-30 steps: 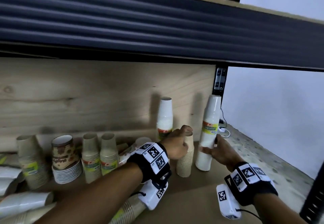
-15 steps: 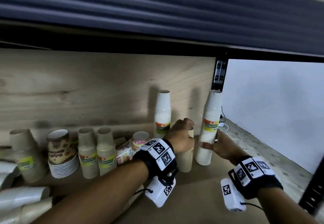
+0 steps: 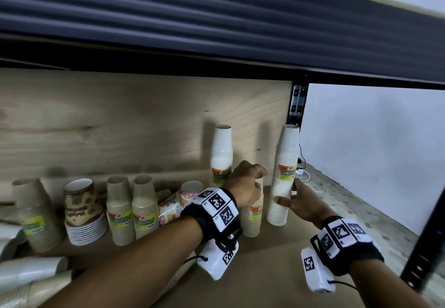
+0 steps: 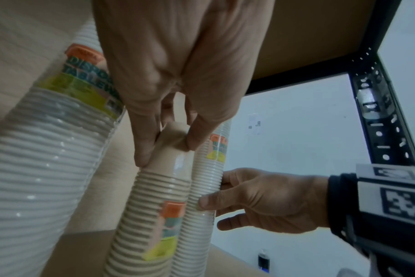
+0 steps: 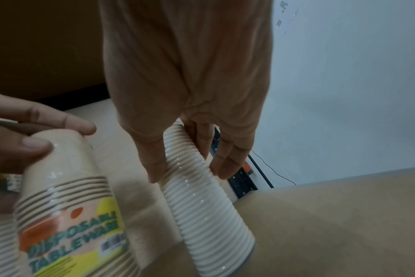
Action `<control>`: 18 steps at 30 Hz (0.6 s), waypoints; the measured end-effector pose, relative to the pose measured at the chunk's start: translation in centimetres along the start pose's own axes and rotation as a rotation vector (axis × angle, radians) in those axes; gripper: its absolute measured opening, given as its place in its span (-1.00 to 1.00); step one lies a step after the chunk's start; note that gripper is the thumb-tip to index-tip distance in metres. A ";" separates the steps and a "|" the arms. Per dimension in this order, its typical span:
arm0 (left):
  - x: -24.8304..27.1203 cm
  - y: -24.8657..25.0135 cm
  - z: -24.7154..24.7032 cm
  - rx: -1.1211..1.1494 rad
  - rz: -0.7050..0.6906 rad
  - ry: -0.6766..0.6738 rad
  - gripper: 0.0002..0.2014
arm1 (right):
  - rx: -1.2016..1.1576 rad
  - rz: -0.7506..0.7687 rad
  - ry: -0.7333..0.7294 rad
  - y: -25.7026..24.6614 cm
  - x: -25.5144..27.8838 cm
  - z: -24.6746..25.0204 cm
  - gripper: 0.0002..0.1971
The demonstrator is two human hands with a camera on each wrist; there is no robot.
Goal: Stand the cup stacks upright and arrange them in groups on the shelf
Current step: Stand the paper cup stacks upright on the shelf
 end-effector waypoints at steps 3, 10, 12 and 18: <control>0.0 0.1 0.2 0.028 0.012 -0.012 -0.54 | -0.018 0.008 -0.020 0.1 -0.1 0.0 -0.45; -0.1 -0.1 0.2 0.022 -0.002 0.034 -0.68 | -0.060 0.003 -0.019 0.3 -0.1 -0.1 -0.39; 0.0 -0.1 0.2 0.030 0.001 0.024 -0.68 | -0.058 0.000 -0.010 0.5 0.0 -0.1 -0.43; 0.1 -0.1 0.1 0.035 0.008 0.014 -0.68 | -0.081 -0.011 -0.028 1.1 -0.1 -0.1 -0.43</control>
Point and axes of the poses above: each hand's wrist, its own x-axis away from the middle knuckle, its own z-axis out of the back of the hand, y = z × x, the point moved 1 cm from there along -x, towards the middle knuckle, and after that the axes turned 1 degree about -z, right-handed, at the moved point
